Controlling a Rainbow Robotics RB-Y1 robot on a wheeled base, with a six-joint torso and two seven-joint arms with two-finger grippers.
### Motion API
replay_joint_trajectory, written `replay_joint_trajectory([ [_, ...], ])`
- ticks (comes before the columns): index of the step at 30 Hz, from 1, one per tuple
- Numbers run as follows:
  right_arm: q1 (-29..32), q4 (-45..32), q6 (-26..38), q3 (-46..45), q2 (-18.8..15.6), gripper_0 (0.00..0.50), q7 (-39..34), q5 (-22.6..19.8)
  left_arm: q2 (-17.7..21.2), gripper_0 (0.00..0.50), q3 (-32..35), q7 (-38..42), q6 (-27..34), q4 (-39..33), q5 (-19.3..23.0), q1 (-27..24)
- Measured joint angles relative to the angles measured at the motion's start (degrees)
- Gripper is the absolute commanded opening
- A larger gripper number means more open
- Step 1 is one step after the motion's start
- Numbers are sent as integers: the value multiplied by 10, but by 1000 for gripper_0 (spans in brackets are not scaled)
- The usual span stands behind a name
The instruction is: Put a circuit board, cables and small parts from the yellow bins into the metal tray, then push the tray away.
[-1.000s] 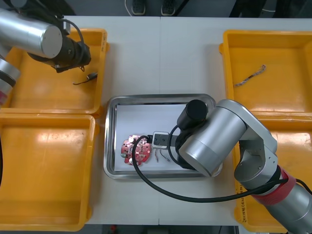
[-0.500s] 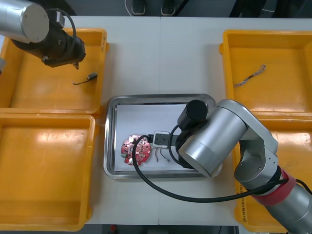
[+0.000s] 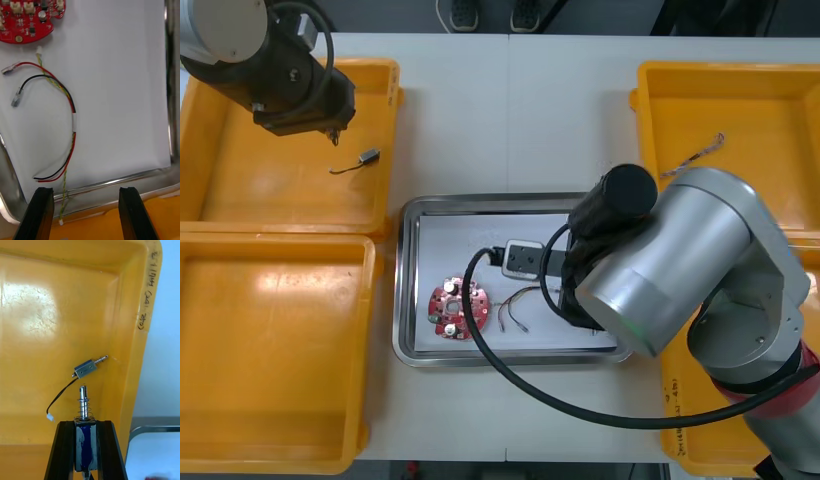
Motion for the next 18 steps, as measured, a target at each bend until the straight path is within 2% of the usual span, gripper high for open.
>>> replay_joint_trajectory([
  [8, -38, -10, 2, -85, -5, 500, 0, -76, 0, 0, 0, 0, 45, -85, 2, 14],
  [13, -46, -11, 2, -154, -30, 500, 0, -126, 0, 0, 0, 0, 77, -128, 13, 21],
  [18, -58, -10, 2, -209, -62, 500, 0, -154, 0, 1, 0, 1, 88, -153, 35, 21],
])
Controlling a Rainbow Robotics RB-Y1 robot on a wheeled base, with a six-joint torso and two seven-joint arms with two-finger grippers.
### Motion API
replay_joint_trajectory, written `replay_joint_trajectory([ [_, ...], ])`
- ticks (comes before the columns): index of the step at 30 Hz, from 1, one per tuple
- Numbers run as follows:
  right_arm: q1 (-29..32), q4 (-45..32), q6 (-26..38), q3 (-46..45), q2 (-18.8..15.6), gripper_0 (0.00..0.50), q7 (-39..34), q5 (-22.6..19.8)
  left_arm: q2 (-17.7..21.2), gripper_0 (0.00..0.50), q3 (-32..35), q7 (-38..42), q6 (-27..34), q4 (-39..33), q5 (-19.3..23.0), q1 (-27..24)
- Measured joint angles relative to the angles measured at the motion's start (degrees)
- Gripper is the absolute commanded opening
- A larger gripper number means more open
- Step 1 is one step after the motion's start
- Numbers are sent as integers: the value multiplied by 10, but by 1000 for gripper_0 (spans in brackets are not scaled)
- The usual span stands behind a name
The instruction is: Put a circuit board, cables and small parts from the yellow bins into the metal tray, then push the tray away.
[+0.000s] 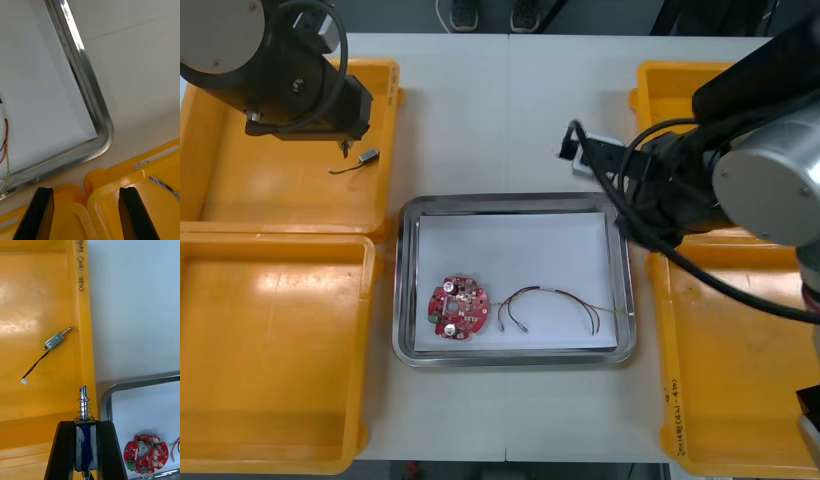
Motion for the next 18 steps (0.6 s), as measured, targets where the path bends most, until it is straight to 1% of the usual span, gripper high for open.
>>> replay_joint_trajectory([
  [5, -24, 12, 0, -40, -16, 500, 0, -8, 0, 0, -1, 0, 8, -12, 11, 0],
  [11, -53, 58, 0, -84, -24, 500, 0, -7, 0, 0, -19, 10, 10, -32, 13, 0],
  [14, -67, 88, 0, -105, -24, 500, -2, -3, 0, 2, -42, 39, 9, -46, 20, 0],
  [18, -87, 130, 0, -127, -25, 500, -11, 9, -2, 0, -81, 99, -5, -61, 26, 0],
])
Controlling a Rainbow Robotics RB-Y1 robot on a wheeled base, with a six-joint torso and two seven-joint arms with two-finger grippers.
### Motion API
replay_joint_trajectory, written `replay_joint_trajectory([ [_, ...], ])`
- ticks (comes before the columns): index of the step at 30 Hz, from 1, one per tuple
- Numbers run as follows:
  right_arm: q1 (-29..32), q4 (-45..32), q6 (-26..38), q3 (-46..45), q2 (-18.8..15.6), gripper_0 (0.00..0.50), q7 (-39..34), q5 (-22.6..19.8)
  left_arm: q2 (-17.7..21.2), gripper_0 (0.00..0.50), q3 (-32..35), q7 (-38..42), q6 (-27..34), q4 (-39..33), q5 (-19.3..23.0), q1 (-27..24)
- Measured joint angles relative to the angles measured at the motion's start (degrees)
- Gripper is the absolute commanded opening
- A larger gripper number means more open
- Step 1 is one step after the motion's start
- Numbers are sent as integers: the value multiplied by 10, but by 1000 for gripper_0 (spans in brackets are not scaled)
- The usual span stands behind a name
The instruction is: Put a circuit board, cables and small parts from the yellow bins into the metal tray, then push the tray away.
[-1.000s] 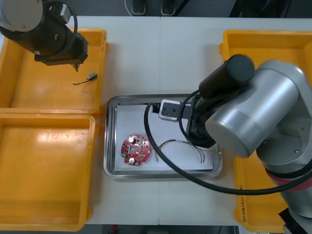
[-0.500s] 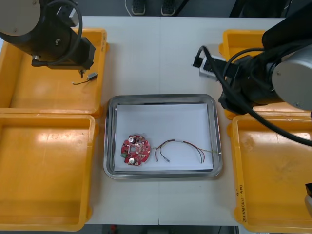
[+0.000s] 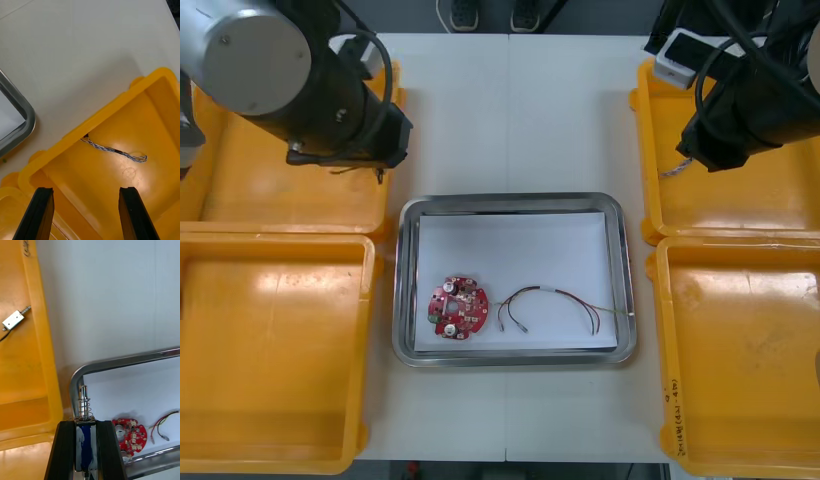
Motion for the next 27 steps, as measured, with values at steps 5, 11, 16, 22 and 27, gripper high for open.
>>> replay_joint_trajectory([
  [5, -26, 56, 0, -23, 0, 500, -9, 21, -5, 2, -49, 55, -23, -8, 4, 0],
  [11, -45, 113, 0, -52, 0, 500, -21, 47, -13, 2, -102, 56, -43, -8, 5, 0],
  [16, -57, 156, 0, -72, 0, 500, -46, 72, -17, 0, -144, 56, -62, -3, 5, 0],
  [22, -69, 191, 0, -77, 0, 500, -140, 97, -27, 2, -175, 56, -84, 35, 1, 0],
  [27, -75, 221, 0, -77, 0, 500, -192, 101, -30, 2, -196, 56, -96, 61, -15, 0],
])
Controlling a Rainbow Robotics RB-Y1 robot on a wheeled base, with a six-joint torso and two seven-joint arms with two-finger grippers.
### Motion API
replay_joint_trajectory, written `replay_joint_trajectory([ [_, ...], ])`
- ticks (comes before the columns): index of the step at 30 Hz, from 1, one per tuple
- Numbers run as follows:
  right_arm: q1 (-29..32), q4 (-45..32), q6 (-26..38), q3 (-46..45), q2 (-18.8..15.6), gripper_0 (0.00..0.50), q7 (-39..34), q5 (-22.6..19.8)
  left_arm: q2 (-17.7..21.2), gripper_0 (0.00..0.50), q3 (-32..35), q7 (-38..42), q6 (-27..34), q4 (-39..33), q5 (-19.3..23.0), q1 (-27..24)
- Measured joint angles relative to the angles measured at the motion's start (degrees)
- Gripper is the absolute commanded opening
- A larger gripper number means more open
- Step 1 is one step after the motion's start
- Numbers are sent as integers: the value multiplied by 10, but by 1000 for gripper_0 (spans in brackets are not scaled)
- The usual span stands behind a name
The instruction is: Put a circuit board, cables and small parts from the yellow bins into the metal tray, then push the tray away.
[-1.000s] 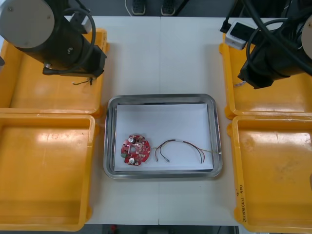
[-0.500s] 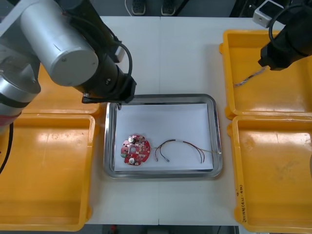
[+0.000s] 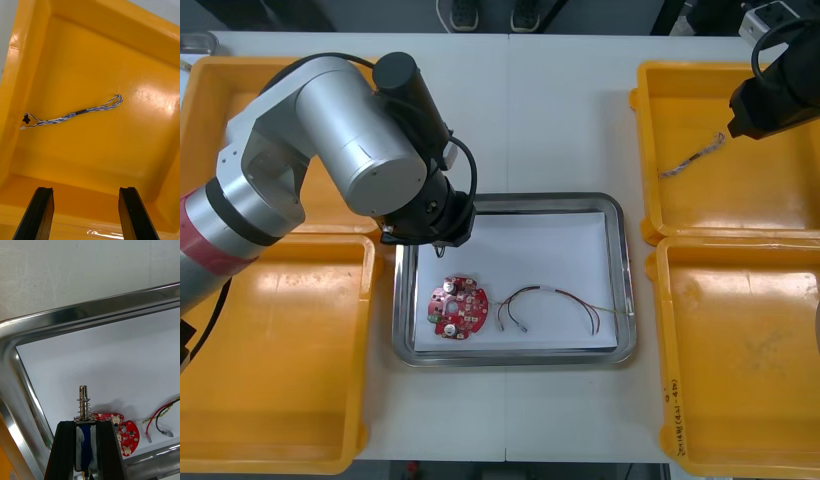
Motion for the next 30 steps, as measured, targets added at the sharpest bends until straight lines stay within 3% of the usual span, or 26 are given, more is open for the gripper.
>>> replay_joint_trajectory([
  [15, -98, 175, 0, -14, 8, 500, -272, 26, -6, 2, -45, 0, -57, 58, -17, 0],
  [28, -135, 239, -9, -46, 16, 500, -394, 56, -7, 6, -56, 0, -87, 84, -26, 0],
  [30, -136, 246, -20, -46, 16, 500, -402, 61, -7, 27, -56, 0, -87, 84, -26, 0],
])
